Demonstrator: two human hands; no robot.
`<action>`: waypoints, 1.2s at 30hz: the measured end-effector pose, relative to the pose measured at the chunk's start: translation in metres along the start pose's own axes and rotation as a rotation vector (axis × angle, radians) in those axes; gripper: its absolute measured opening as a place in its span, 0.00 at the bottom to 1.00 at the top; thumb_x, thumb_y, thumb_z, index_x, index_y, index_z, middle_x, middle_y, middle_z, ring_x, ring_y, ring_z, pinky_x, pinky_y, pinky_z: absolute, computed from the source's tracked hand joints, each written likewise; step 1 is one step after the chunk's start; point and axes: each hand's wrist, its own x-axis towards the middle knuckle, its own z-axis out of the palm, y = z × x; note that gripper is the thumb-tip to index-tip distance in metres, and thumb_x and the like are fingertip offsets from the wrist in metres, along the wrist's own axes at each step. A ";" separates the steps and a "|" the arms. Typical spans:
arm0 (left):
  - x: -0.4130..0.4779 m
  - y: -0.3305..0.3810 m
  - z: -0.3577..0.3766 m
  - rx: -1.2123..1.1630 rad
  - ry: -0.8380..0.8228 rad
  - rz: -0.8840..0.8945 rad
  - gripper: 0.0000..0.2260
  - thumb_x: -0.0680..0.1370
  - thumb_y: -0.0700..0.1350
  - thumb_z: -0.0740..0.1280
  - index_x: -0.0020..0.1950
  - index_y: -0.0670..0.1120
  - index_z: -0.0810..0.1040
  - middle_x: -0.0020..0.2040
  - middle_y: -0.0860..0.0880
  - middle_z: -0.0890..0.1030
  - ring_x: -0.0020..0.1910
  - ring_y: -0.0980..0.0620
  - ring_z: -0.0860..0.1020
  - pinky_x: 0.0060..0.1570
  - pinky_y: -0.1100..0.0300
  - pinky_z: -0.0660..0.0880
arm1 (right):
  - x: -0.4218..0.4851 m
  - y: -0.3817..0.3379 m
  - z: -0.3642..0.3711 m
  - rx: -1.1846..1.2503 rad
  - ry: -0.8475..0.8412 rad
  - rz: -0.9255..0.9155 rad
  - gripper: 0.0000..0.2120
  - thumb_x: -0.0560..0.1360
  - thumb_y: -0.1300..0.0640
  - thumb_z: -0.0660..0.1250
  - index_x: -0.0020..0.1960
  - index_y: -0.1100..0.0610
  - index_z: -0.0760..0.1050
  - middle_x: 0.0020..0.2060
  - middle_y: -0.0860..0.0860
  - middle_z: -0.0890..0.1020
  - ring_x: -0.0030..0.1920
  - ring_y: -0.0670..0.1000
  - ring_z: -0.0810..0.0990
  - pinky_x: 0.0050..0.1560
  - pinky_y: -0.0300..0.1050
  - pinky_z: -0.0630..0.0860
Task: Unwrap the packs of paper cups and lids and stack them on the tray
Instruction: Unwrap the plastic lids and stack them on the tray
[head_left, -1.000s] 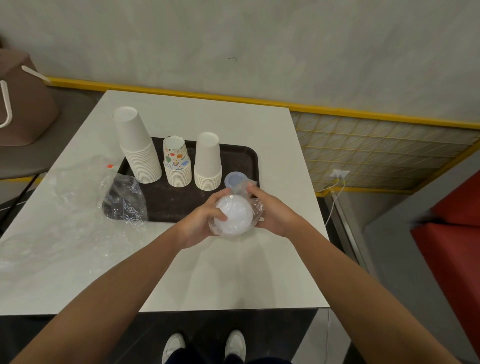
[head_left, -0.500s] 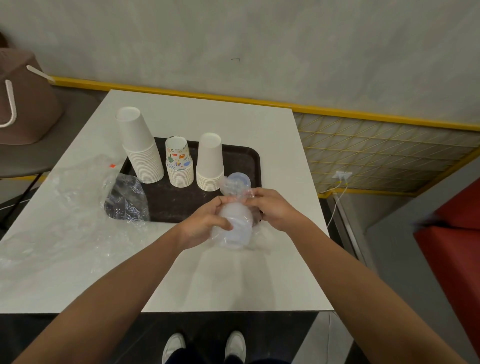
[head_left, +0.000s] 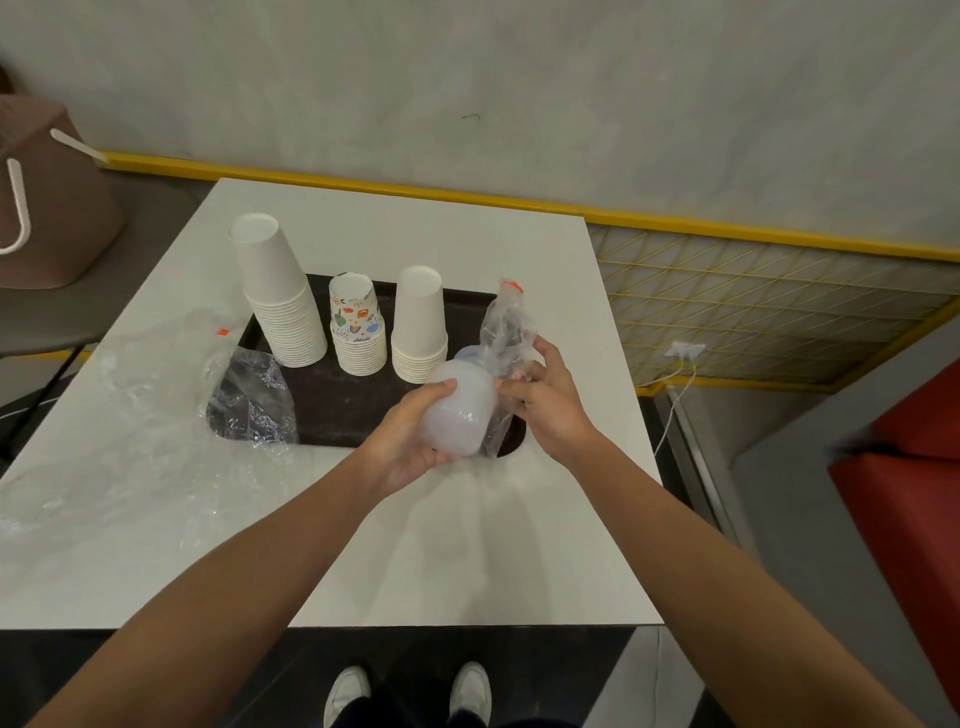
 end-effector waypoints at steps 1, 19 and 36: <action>0.000 0.001 0.001 0.015 0.023 0.013 0.35 0.66 0.49 0.73 0.71 0.47 0.65 0.66 0.40 0.72 0.61 0.41 0.75 0.43 0.49 0.80 | -0.001 -0.002 0.000 0.012 0.015 0.006 0.31 0.71 0.70 0.68 0.69 0.53 0.63 0.46 0.53 0.78 0.46 0.49 0.79 0.44 0.43 0.78; 0.003 0.010 -0.017 0.218 -0.026 0.160 0.40 0.61 0.41 0.77 0.70 0.50 0.64 0.65 0.44 0.73 0.62 0.43 0.76 0.54 0.47 0.78 | 0.007 -0.027 0.009 -0.500 0.360 -0.634 0.12 0.71 0.61 0.68 0.50 0.49 0.71 0.55 0.46 0.71 0.59 0.45 0.69 0.59 0.36 0.67; 0.000 0.013 -0.008 0.059 -0.143 0.186 0.39 0.61 0.41 0.76 0.70 0.50 0.66 0.67 0.43 0.73 0.64 0.44 0.74 0.56 0.53 0.78 | 0.016 -0.047 0.007 -1.219 -0.005 -0.148 0.22 0.74 0.34 0.58 0.50 0.52 0.76 0.51 0.52 0.75 0.59 0.54 0.70 0.61 0.54 0.67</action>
